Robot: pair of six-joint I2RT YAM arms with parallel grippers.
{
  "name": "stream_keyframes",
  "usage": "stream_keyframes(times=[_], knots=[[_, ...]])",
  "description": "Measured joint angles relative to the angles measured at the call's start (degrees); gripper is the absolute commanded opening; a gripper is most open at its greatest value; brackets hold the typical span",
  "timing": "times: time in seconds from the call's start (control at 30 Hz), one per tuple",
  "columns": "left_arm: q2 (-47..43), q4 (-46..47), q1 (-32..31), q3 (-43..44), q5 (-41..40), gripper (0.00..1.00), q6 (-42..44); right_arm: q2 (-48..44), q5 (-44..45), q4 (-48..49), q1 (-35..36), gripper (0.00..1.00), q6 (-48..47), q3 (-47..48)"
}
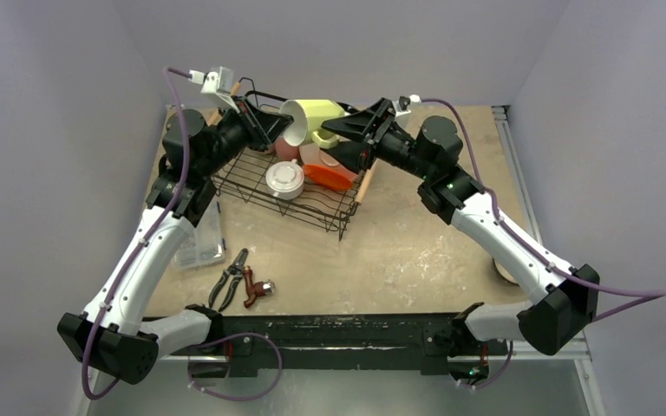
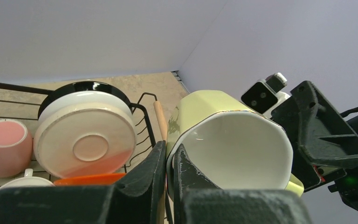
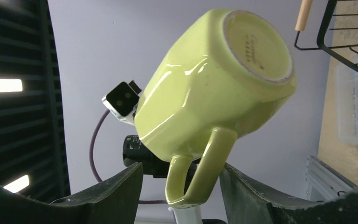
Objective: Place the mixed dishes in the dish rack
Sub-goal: Turn the cup upside down in the dish rack.
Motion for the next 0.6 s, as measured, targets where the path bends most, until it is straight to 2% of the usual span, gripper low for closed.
stream_keyframes(times=[0.2, 0.3, 0.4, 0.5, 0.6], knots=[[0.0, 2.1, -0.7, -0.9, 0.5, 0.00, -0.1, 0.7, 0.2, 0.1, 0.2, 0.52, 3.5, -1.9], [0.0, 2.8, -1.0, -1.3, 0.6, 0.00, 0.0, 0.7, 0.2, 1.0, 0.2, 0.36, 4.8, -2.4], [-0.1, 4.4, -1.2, -2.4, 0.6, 0.00, -0.2, 0.7, 0.2, 3.0, 0.2, 0.29, 5.9, -3.0], [-0.3, 7.1, -1.3, -4.5, 0.3, 0.00, -0.6, 0.8, 0.2, 4.9, 0.2, 0.28, 7.5, -4.2], [-0.6, 8.7, -1.3, -6.0, -0.3, 0.00, -1.1, 1.1, 0.2, 7.2, 0.2, 0.34, 9.5, -5.6]])
